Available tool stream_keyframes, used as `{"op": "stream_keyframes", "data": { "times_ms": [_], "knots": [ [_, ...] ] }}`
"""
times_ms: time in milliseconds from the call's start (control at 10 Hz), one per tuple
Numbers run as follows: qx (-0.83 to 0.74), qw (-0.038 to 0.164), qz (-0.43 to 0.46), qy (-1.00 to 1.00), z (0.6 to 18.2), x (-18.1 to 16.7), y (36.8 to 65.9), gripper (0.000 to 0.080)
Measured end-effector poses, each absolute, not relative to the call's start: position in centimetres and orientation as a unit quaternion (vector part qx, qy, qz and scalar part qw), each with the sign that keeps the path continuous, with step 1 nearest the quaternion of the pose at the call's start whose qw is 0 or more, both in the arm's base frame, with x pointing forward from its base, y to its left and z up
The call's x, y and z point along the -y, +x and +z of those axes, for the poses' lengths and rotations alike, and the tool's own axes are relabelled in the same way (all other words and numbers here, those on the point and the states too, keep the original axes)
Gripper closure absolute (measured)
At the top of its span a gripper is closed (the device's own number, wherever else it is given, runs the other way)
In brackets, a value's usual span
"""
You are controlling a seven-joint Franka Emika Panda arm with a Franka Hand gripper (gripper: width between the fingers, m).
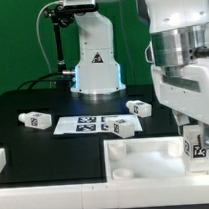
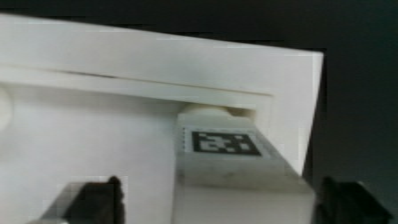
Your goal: Assemble one leg
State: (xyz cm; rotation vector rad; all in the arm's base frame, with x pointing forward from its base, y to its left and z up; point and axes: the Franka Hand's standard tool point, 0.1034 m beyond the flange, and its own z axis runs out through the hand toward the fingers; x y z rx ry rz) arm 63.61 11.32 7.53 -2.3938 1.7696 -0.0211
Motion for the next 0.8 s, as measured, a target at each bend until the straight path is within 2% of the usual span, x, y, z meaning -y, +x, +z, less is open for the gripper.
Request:
{"op": "stream_keyframes", "data": {
  "times_ms": [100,200,500,800],
  "knots": [
    [-0.495,0.075,-0.022,-0.865,7.4,-12.0,63.5,0.0224],
    [-0.463,0.072,-0.026,-0.883,7.4,-12.8,63.1,0.0164],
    [-0.393,0.069,-0.033,-0.916,7.7,-13.4,62.3,0.0152],
    [-0.175,0.036,-0.055,-0.982,7.8,-12.9,62.7,0.0151]
  ]
}}
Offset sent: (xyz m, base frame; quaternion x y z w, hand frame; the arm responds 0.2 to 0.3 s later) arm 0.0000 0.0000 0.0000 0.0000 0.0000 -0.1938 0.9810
